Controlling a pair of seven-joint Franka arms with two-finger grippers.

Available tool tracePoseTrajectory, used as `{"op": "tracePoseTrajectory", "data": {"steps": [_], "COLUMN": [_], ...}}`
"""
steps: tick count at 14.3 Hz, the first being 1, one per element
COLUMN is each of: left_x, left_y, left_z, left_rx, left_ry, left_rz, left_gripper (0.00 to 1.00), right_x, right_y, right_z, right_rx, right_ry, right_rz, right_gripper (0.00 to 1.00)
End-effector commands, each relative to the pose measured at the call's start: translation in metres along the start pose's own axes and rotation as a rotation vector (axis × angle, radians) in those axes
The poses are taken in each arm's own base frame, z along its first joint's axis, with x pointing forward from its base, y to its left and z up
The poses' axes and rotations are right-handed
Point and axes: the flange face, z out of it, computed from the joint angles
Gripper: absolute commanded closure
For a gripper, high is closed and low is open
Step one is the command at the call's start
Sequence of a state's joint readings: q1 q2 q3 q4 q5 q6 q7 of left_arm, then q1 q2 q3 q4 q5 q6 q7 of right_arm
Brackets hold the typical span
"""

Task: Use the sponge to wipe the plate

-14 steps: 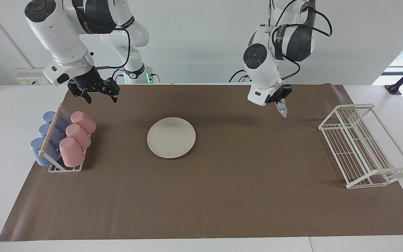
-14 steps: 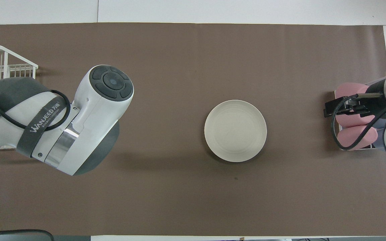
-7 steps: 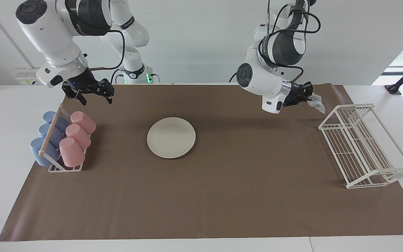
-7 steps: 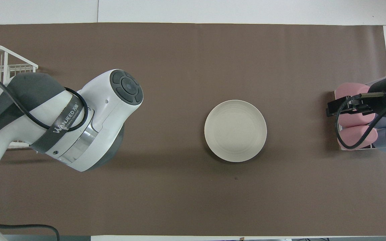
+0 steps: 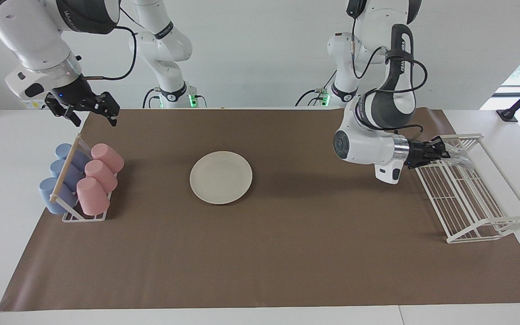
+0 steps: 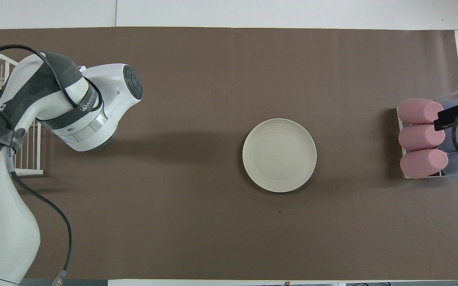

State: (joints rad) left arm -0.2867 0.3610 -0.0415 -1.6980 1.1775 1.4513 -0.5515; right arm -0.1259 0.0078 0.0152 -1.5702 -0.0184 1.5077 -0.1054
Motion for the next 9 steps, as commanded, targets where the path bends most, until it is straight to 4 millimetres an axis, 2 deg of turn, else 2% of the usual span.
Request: {"op": "tracePoseTrajectory", "data": {"steps": [1, 2, 4, 9], "left_x": [0.019, 0.024, 0.03, 0.028], "left_y": [0.0, 0.007, 0.006, 0.013], "left_z": [0.024, 0.03, 0.047, 0.054], "left_rx": [-0.024, -0.037, -0.043, -0.069], "left_ry": [0.032, 0.05, 0.056, 0.046], "left_rz": [-0.015, -0.008, -0.012, -0.006], "left_gripper": [1.0, 1.0, 1.0, 1.0], "right_x": [-0.002, -0.001, 0.001, -0.005], "right_y": [0.007, 0.004, 0.0, 0.009], "right_z": [0.001, 0.0, -0.003, 0.007], "right_rx": [-0.008, -0.01, -0.011, -0.007], "right_ry": [-0.017, -0.008, 0.012, -0.012], "right_rz": [-0.018, -0.024, -0.031, -0.015], "right_gripper": [0.0, 0.0, 0.0, 0.0]}}
